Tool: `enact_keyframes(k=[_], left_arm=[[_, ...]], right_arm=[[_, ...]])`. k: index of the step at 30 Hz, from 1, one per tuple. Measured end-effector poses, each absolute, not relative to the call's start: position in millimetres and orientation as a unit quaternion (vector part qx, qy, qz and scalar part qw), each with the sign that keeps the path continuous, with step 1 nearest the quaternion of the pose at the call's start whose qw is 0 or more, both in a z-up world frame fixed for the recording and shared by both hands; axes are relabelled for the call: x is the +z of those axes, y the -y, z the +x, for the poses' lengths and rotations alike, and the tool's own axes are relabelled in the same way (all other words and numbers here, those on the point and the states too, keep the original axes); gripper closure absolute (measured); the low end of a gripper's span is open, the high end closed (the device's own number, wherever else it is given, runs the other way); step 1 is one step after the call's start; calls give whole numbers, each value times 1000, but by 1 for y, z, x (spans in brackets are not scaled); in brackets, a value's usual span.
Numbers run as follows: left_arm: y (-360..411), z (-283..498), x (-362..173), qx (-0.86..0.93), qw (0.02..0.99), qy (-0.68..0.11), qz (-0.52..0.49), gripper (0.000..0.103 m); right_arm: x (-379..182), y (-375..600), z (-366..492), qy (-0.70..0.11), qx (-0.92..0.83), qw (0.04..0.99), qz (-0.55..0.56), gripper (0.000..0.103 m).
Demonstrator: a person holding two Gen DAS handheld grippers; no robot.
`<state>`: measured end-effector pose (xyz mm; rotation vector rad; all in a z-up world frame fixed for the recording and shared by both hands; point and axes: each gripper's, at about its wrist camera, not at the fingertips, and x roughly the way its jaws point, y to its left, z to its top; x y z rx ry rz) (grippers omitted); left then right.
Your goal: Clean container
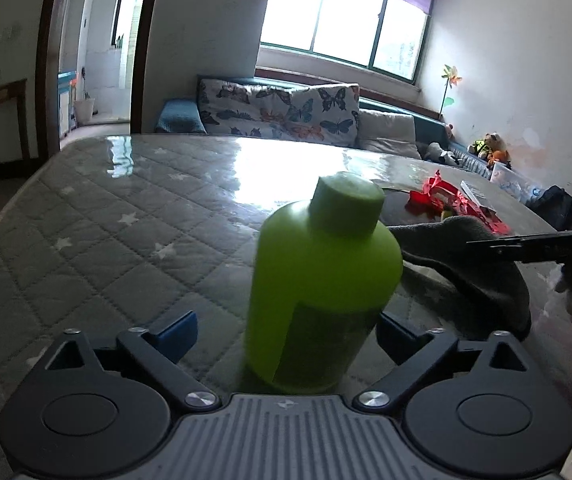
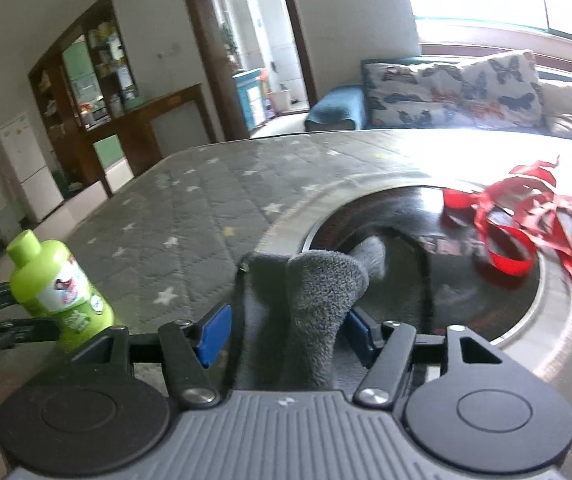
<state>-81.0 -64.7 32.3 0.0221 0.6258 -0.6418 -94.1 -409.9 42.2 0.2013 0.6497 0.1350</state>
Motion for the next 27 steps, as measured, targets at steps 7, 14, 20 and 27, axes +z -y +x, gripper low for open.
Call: enact_keyframes(k=[7,14,20,27], left_arm=[[17,-92,38,-312,903,-294,5,0],[-19,-75,31,-239,918,-317,0,0],[-24,-44,17,-189,920,-344,2,0],[-7,-25,15,-175,925,-335,36,0]], right_arm=[[30,436,-96,-328,18,938,109,32],[19,450,-93,-332,4,936,119,27],[12,454,-86,-332,3,935,128,22],[10,456,-99,-326,-8,936,130,7]])
